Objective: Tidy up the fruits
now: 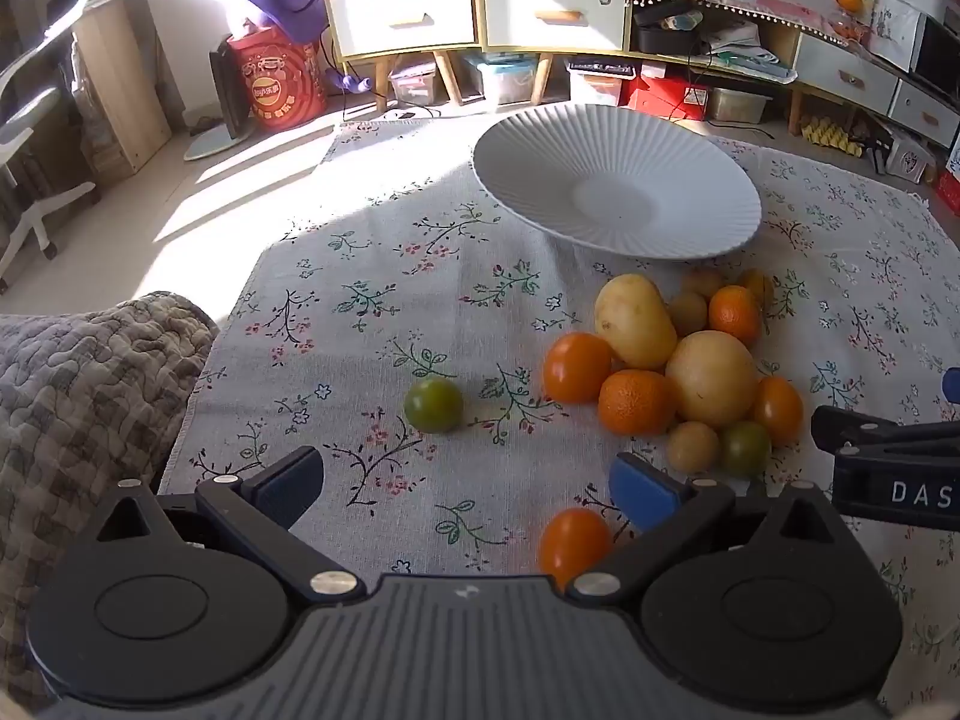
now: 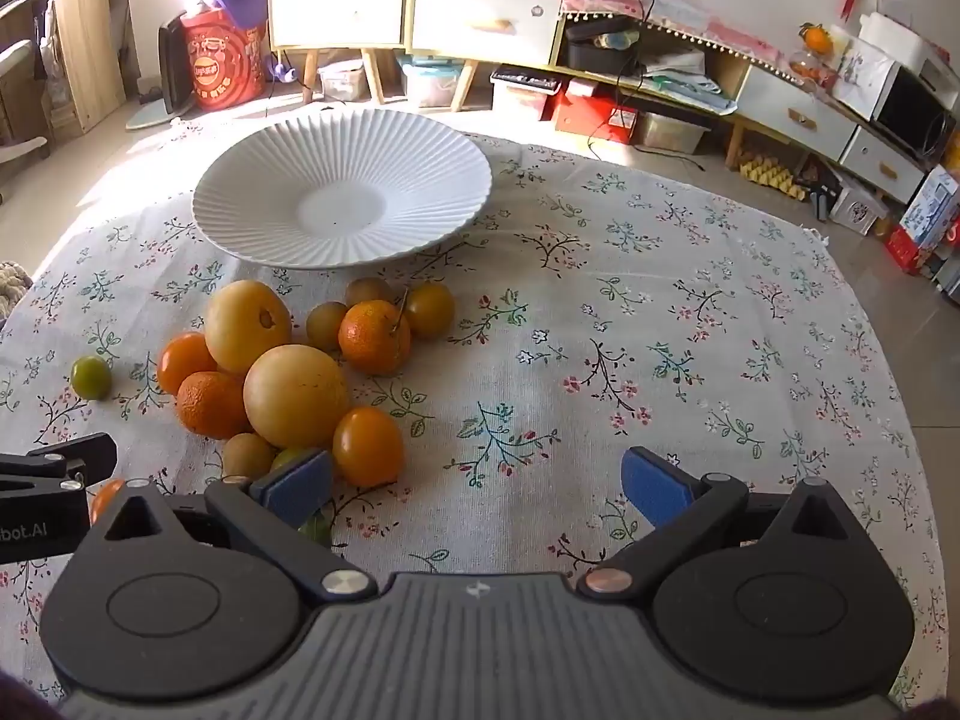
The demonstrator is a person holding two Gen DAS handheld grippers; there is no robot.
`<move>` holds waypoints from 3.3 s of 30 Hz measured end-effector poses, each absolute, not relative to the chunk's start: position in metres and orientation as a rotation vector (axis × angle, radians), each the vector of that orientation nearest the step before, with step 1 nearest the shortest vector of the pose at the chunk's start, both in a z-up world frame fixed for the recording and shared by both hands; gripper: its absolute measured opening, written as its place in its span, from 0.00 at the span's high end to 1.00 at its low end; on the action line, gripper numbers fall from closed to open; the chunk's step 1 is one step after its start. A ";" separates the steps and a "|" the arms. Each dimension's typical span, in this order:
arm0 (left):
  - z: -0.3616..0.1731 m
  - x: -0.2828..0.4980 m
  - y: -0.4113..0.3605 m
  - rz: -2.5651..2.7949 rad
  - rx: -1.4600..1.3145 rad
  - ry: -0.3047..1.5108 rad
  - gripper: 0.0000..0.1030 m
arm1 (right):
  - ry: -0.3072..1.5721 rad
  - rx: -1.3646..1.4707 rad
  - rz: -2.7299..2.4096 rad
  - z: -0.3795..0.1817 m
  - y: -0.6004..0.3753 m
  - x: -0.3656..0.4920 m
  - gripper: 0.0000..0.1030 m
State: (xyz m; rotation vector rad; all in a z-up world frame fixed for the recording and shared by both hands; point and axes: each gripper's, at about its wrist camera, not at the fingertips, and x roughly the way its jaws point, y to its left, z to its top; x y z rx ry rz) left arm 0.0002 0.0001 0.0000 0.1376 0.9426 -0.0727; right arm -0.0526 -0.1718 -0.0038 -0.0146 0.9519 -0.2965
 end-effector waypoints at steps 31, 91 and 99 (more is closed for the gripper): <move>-0.003 0.005 0.002 -0.062 0.151 0.942 0.09 | 0.965 -0.008 -0.265 0.000 -0.165 -0.049 0.00; 0.012 0.047 0.001 -0.431 0.177 0.851 0.25 | 0.977 0.054 0.062 0.007 -0.175 -0.030 0.05; -0.001 0.067 0.001 -0.558 0.053 0.890 0.44 | 0.985 0.133 0.183 0.002 -0.178 -0.016 0.29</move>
